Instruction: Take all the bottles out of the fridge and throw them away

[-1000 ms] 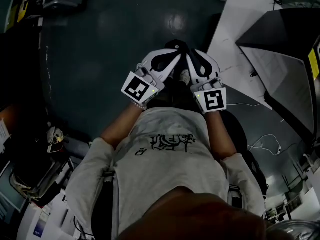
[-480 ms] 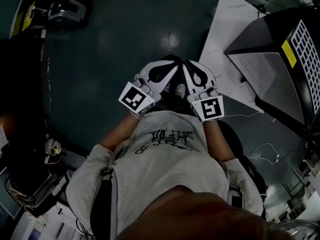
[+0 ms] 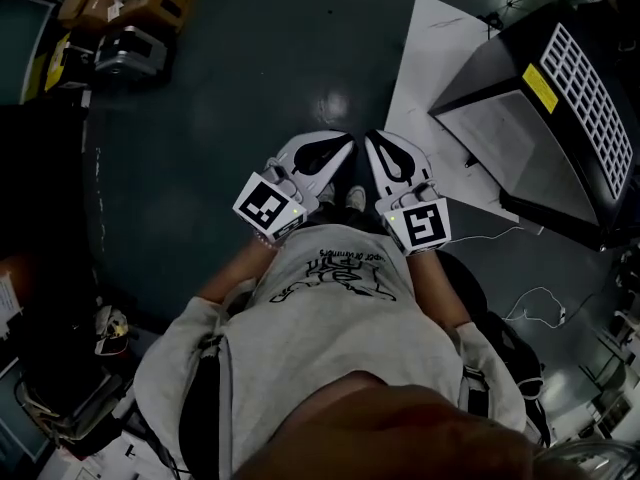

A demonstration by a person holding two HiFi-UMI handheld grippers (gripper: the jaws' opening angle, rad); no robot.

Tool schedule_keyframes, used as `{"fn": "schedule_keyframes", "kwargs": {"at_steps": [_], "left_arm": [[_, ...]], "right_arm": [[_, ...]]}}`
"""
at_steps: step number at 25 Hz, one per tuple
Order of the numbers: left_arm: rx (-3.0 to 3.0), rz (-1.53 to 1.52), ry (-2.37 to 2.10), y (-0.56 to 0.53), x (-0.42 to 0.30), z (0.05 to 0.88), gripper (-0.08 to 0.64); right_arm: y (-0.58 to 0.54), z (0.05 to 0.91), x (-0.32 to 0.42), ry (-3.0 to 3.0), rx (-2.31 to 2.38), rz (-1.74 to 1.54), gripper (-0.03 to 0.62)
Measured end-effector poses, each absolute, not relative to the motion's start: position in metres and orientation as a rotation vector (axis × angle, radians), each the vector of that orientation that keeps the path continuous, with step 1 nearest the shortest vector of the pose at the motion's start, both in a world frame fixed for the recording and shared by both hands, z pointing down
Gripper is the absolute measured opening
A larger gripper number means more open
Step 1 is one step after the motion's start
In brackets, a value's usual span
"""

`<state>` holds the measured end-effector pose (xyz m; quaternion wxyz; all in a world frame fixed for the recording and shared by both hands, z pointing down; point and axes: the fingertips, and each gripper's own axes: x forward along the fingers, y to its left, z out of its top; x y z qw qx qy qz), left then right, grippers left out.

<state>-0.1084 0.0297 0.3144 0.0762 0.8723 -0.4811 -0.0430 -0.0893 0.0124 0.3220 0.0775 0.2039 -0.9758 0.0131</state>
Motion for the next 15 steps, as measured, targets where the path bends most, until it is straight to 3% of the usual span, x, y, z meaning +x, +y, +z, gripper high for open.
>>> {"fn": "schedule_keyframes", "kwargs": {"at_steps": [15], "left_arm": [[2.673,-0.151,-1.325,0.024,-0.074,0.276,0.008]], "right_arm": [[0.008,0.278,-0.054,-2.909,0.712,0.019,0.018]]}}
